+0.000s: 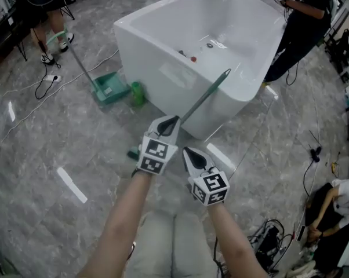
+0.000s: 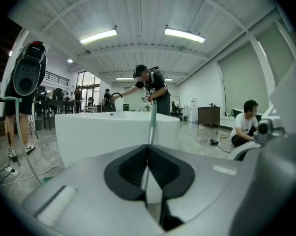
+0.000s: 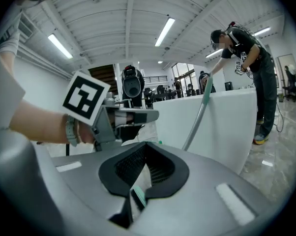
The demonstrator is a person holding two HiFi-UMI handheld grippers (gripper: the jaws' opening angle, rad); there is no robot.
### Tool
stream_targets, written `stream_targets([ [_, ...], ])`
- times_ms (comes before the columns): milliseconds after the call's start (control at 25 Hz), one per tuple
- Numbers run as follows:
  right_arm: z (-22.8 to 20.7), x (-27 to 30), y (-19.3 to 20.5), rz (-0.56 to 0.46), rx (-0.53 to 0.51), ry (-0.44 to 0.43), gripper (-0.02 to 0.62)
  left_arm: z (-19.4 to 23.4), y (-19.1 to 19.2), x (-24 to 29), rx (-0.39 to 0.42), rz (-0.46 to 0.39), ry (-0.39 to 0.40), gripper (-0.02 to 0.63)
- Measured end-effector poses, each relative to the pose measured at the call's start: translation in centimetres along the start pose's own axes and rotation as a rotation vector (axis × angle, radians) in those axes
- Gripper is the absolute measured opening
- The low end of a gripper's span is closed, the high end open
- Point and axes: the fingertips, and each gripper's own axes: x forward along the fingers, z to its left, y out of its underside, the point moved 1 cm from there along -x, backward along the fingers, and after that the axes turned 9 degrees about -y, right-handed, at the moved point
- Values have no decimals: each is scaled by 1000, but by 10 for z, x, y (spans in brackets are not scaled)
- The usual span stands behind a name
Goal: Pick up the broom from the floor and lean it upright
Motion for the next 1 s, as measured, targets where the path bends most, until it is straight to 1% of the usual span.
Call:
stream_targets([
  [40, 4, -7, -17, -14, 21, 6, 2, -3, -14, -11, -10, 3, -1, 2],
  [160, 22, -27, -72, -49, 67, 15, 2, -9, -58, -46, -16, 14, -2, 0],
  [240, 35, -45, -110, -72, 84, 0, 2, -16, -90, -68, -22, 15, -3, 0],
  [360, 55, -85, -159, -116, 123, -29, 2, -35, -135, -101, -52, 21, 8, 0],
  [480, 68, -118, -206, -162, 129, -10, 0, -46, -181, -130, -74, 10, 19, 0],
  [560, 78, -135, -237, -186, 117, 0, 0, -50, -211, -147, -80, -11, 21, 0],
  [680, 103, -153, -274, -216, 80, -9, 0, -51, -246, -177, -86, -36, 19, 0],
  [880, 136, -172, -321, -209, -72, -21, 0, -56, -289, -208, -70, -78, 22, 0],
  [1000, 152, -184, -344, -229, -146, -21, 0, -60, -313, -222, -51, -107, 25, 0],
])
